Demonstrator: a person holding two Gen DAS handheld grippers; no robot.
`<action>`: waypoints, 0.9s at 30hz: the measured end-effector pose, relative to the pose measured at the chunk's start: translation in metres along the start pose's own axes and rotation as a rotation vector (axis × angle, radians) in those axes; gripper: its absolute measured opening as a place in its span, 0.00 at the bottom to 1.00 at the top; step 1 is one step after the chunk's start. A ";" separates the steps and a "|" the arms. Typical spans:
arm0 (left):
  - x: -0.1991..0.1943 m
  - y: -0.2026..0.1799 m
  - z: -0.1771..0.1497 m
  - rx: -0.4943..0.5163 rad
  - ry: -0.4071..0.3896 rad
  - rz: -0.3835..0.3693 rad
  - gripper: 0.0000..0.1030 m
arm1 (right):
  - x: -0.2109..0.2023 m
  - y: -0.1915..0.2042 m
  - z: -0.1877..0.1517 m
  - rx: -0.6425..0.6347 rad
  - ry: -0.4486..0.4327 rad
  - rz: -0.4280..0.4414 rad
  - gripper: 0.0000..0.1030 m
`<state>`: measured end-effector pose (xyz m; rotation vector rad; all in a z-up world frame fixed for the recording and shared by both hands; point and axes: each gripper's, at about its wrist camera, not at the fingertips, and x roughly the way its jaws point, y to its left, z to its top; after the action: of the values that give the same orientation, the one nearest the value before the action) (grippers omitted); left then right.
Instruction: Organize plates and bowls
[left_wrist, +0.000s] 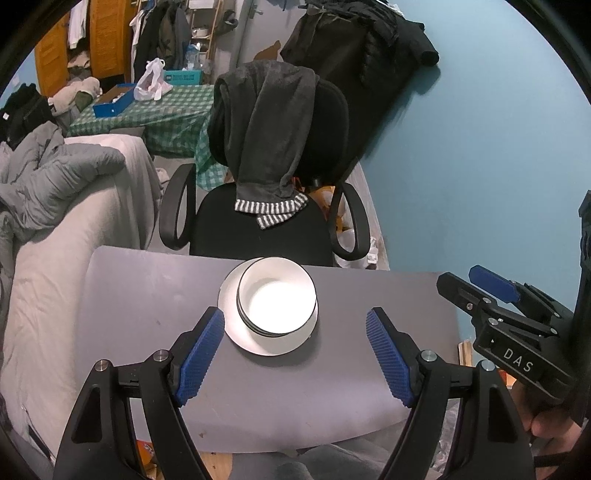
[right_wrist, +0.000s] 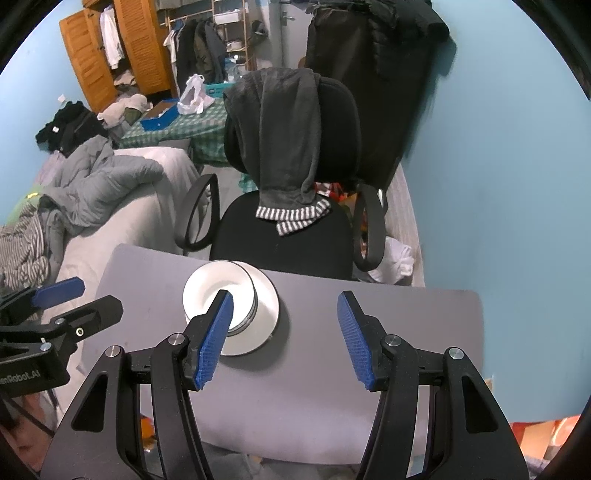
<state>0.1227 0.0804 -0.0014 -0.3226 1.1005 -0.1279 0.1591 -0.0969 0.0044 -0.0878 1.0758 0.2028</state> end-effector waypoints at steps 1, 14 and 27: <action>0.000 -0.001 0.000 0.000 -0.003 0.000 0.78 | 0.000 0.000 0.000 -0.001 0.001 0.000 0.56; -0.002 0.001 0.002 -0.016 -0.010 0.005 0.78 | 0.000 -0.001 0.000 -0.007 -0.001 0.002 0.56; 0.001 0.002 0.004 -0.002 0.002 0.011 0.78 | 0.003 -0.001 0.001 -0.008 0.003 0.000 0.56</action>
<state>0.1263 0.0827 -0.0007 -0.3183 1.1039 -0.1174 0.1615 -0.0978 0.0020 -0.0949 1.0781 0.2069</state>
